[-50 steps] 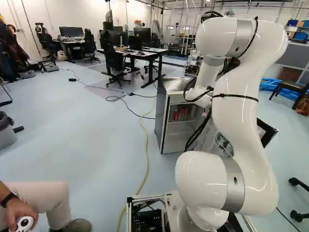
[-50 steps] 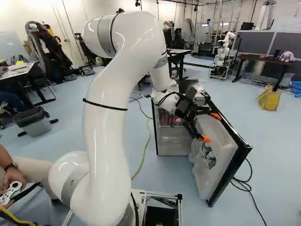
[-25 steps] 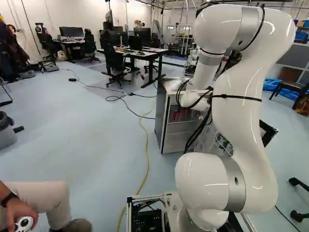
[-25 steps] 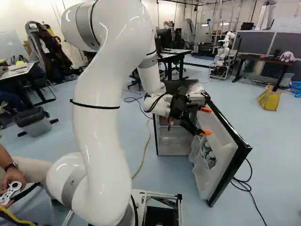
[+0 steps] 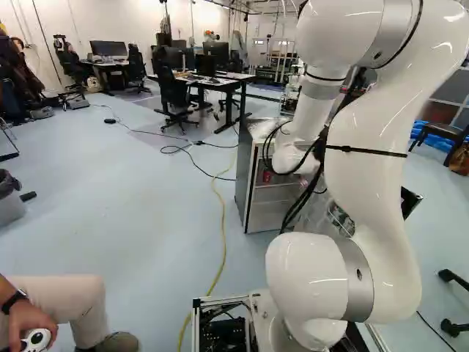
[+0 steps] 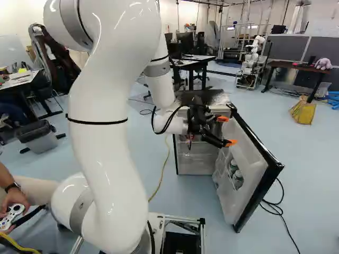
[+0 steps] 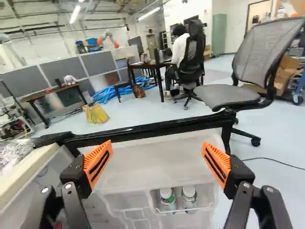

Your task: Grab a drink from the fridge

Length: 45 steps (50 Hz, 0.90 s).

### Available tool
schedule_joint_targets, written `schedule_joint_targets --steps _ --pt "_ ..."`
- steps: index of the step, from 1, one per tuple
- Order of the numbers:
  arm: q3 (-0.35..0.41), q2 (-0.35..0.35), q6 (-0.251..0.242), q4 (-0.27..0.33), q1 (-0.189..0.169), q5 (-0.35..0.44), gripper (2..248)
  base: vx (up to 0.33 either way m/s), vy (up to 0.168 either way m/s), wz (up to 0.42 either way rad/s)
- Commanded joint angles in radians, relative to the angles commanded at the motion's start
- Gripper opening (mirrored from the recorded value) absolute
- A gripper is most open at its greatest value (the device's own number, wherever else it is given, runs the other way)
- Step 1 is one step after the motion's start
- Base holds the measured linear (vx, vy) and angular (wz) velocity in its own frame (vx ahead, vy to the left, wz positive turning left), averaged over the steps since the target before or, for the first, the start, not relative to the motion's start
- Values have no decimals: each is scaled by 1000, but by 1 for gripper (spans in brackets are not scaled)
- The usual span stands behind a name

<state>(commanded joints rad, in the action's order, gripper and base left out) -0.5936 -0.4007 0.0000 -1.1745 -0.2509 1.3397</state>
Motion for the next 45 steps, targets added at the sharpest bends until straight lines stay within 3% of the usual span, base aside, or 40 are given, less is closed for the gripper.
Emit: schedule_joint_targets --steps 45 --pt "242 184 0 476 -12 0 247 0 0 0"
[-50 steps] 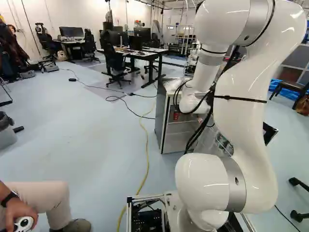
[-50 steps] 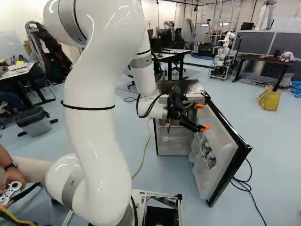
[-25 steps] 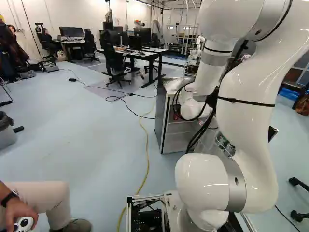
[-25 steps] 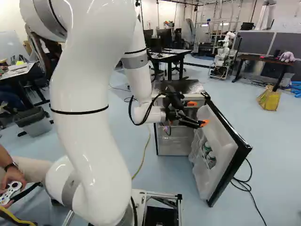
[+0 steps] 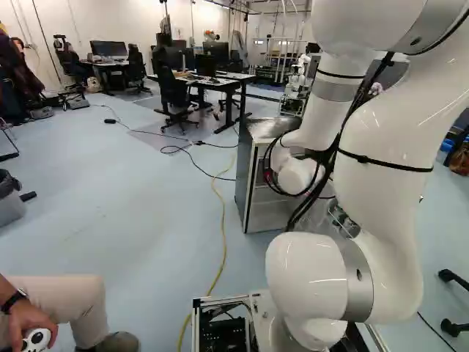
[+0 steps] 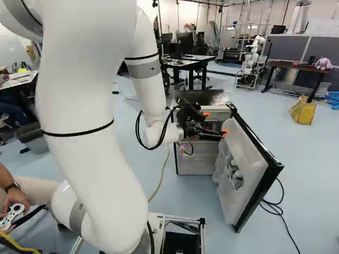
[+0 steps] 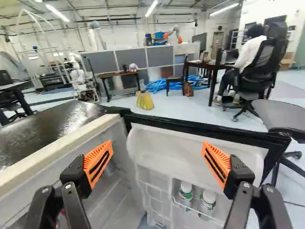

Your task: Grab a drink from the fridge

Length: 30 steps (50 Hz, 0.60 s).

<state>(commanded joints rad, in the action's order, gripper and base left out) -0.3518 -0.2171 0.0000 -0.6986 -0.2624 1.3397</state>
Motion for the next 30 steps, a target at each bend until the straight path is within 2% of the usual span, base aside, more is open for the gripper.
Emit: schedule_joint_targets --steps 18,30 --pt "77 65 0 186 8 0 247 0 0 0" --pt "84 61 0 313 9 -6 247 0 0 0"
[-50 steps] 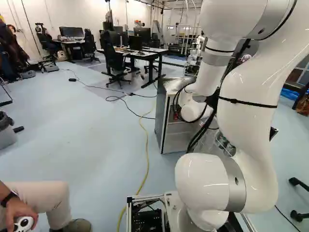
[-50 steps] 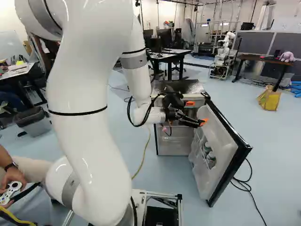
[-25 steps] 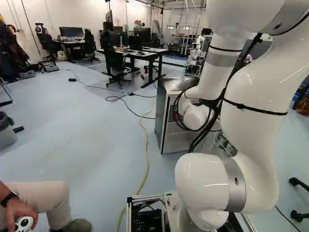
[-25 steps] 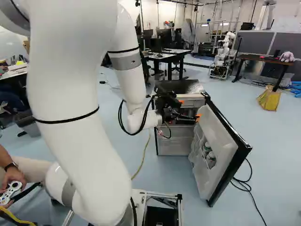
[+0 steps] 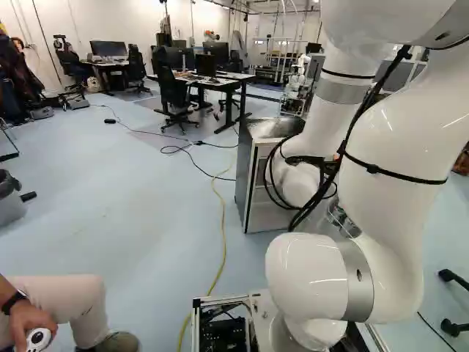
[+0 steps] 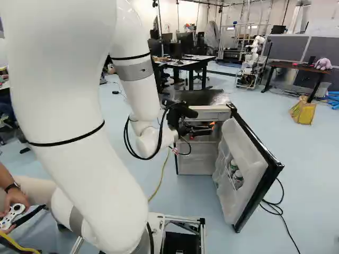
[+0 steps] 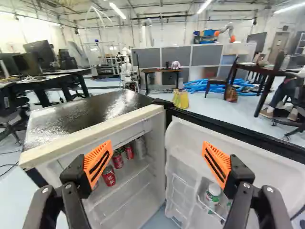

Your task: Grab a drink from the fridge

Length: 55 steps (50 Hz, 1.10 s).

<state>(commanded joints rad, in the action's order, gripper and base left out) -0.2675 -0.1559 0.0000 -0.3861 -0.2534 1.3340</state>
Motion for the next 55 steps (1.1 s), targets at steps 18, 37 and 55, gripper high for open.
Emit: schedule_joint_targets --steps 18,37,55 --pt "-7 -54 0 189 0 -18 247 0 0 0" --pt "-20 -116 0 388 0 -55 247 0 0 0" --pt "-38 -178 0 472 0 -98 247 0 0 0"
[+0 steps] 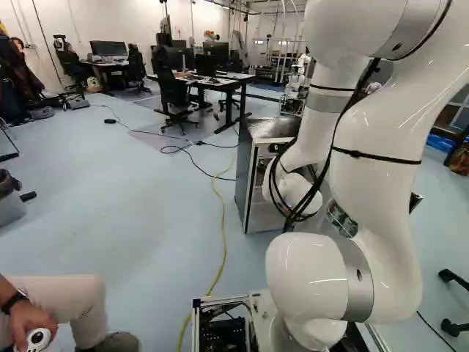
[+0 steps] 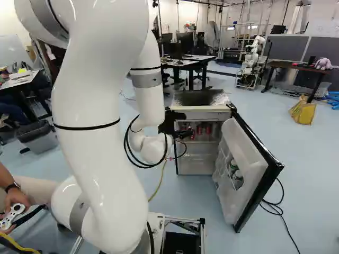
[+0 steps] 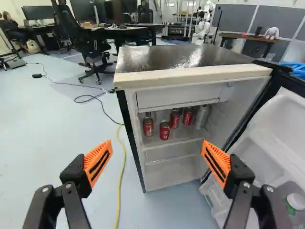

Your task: Grab a drink from the fridge

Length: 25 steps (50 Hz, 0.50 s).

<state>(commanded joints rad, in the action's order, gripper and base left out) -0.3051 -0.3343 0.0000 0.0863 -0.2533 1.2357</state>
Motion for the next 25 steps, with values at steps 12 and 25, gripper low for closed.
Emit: schedule_joint_targets --steps 12,25 --pt "-14 -43 0 3 0 -30 247 0 0 0" --pt "-32 -92 0 3 0 -76 247 0 0 0"
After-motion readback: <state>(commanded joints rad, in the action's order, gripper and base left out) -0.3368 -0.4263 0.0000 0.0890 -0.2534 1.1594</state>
